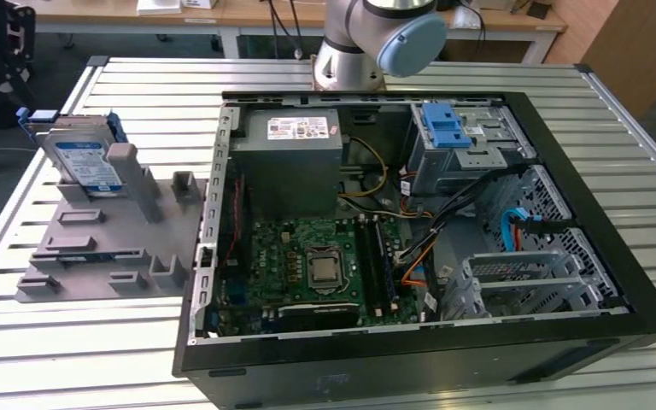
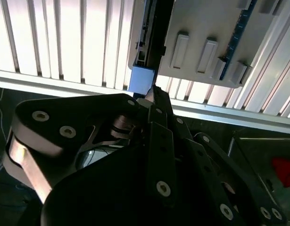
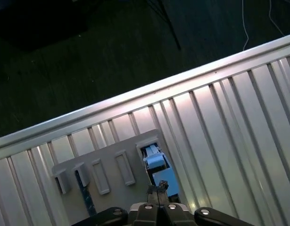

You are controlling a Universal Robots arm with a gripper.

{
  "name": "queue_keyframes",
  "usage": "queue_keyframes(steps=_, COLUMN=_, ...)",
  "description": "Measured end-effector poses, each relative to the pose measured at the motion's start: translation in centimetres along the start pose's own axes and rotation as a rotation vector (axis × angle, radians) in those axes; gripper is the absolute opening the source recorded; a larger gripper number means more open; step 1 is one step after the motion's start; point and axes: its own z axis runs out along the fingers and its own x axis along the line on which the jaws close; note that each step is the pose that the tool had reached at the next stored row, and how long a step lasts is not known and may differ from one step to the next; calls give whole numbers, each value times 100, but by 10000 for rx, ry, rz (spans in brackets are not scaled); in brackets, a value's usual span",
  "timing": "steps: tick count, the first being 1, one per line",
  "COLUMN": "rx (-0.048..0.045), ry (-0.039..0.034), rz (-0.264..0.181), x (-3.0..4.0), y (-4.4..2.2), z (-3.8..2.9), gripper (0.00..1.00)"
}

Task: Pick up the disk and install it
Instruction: 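Pick up the disk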

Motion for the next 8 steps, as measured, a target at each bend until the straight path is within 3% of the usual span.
queue_keyframes(steps=3, rx=15, ry=8, rz=-515, x=1, y=0, z=13, gripper=11)
queue_keyframes(steps=8, rx=172, ry=-42, rz=-957, x=-3, y=0, z=42, gripper=11)
